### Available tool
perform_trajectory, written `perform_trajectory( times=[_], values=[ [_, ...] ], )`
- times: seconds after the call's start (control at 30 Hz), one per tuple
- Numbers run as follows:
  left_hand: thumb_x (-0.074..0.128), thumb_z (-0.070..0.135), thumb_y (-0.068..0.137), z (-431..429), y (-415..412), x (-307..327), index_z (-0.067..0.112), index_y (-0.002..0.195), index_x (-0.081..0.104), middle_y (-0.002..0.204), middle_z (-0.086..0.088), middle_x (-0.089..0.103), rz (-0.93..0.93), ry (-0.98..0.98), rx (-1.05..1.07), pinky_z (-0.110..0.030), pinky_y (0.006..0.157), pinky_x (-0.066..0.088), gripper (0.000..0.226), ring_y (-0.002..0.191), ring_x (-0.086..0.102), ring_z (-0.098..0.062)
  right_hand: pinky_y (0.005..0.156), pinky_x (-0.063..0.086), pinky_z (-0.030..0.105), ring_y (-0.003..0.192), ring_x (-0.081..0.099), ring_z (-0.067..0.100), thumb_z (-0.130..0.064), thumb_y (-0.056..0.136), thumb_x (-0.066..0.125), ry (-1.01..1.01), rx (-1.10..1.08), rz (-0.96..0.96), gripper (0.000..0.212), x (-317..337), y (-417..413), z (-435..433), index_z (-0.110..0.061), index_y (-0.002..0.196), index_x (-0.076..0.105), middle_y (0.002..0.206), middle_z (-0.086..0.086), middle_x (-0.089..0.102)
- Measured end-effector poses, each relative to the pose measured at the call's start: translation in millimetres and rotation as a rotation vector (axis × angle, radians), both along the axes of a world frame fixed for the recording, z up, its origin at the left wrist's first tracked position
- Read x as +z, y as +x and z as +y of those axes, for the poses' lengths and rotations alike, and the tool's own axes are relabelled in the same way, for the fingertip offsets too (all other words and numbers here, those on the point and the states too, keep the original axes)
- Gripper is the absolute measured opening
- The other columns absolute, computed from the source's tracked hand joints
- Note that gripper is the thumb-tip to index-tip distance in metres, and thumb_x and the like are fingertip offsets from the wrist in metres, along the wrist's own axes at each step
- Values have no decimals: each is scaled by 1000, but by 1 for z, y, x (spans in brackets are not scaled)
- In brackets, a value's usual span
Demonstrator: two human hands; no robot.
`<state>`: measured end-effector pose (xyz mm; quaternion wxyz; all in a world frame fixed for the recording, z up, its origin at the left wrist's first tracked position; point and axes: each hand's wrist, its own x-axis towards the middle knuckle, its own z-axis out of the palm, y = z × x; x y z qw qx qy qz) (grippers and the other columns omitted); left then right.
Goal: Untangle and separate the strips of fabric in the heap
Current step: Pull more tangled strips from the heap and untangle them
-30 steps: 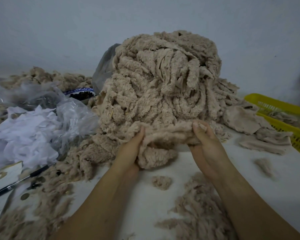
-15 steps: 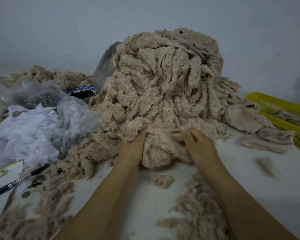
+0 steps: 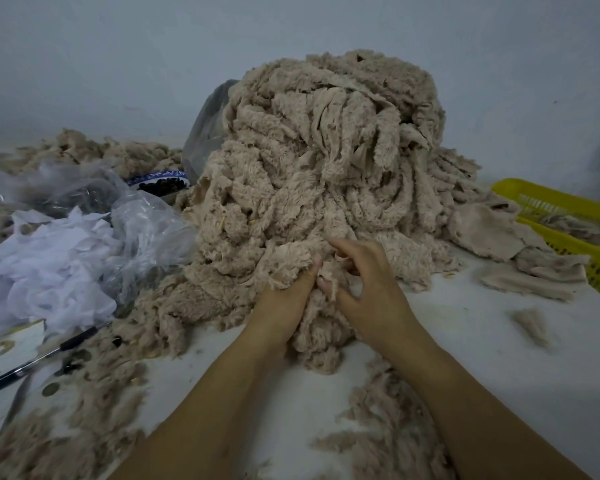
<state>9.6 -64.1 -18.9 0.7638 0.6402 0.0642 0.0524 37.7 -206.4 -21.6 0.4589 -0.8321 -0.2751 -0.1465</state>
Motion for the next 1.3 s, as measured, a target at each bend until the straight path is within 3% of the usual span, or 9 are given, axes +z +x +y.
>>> perform_trajectory(
  times=[0.13,0.27,0.4,0.5,0.73,0.9,1.0,1.17,1.3],
  values=[
    [66,60,80,0,-4,1,29,96,78,95,6,78,16,4,-72,-20,68,58,37,90,74,-8,81,35,13,94,47,5,-26,98,50,-14,-54,-163,22,1,-1,2,-15,104,69,95,-10,56],
    [74,44,78,2,-4,5,20,92,82,97,-6,78,66,-175,-98,-30,69,60,29,90,75,-20,63,38,8,72,53,-2,-26,101,51,226,-187,93,23,2,2,-4,-31,80,58,74,-18,59],
    [84,56,57,11,1,5,6,113,72,108,-15,75,86,-276,-30,-45,88,57,76,101,72,-30,64,41,40,58,46,12,-27,99,49,578,-463,350,28,4,15,-27,-23,72,55,63,-5,53],
    [77,78,54,6,2,2,12,87,75,93,-13,76,54,-156,-20,-45,90,56,74,93,72,-32,53,40,30,41,45,7,-52,100,43,499,-434,489,54,1,15,-28,-16,62,58,46,-6,51],
    [37,49,99,1,3,-1,19,127,67,130,-8,66,-76,-312,-244,-31,98,52,51,125,60,-21,78,39,5,96,53,-5,-63,86,53,144,-66,159,20,2,-6,6,-43,88,56,99,-20,53],
    [37,49,102,0,3,-6,23,120,73,125,-9,69,-37,-301,-279,-26,90,54,48,120,64,-19,77,41,30,87,45,12,-23,98,55,-38,-90,44,19,2,-5,9,-16,81,52,86,-11,46],
    [40,49,101,2,3,-3,15,105,78,94,-10,77,-63,-325,-273,-25,71,57,52,88,74,-17,76,44,37,86,49,22,-18,100,52,45,-110,68,21,4,-3,2,-5,84,52,86,1,51],
    [45,51,96,6,1,6,7,132,61,126,-15,68,-85,-295,-131,-41,104,45,59,120,63,-25,60,40,21,67,50,14,-28,102,49,257,-83,242,27,5,-8,-2,-6,86,53,83,16,55],
    [52,64,88,0,-4,0,39,105,73,101,11,75,-111,163,-109,-31,84,53,36,97,70,-7,64,43,7,73,58,-2,-55,95,46,292,12,262,31,8,-11,1,-26,89,58,82,-15,64]
  ],
)
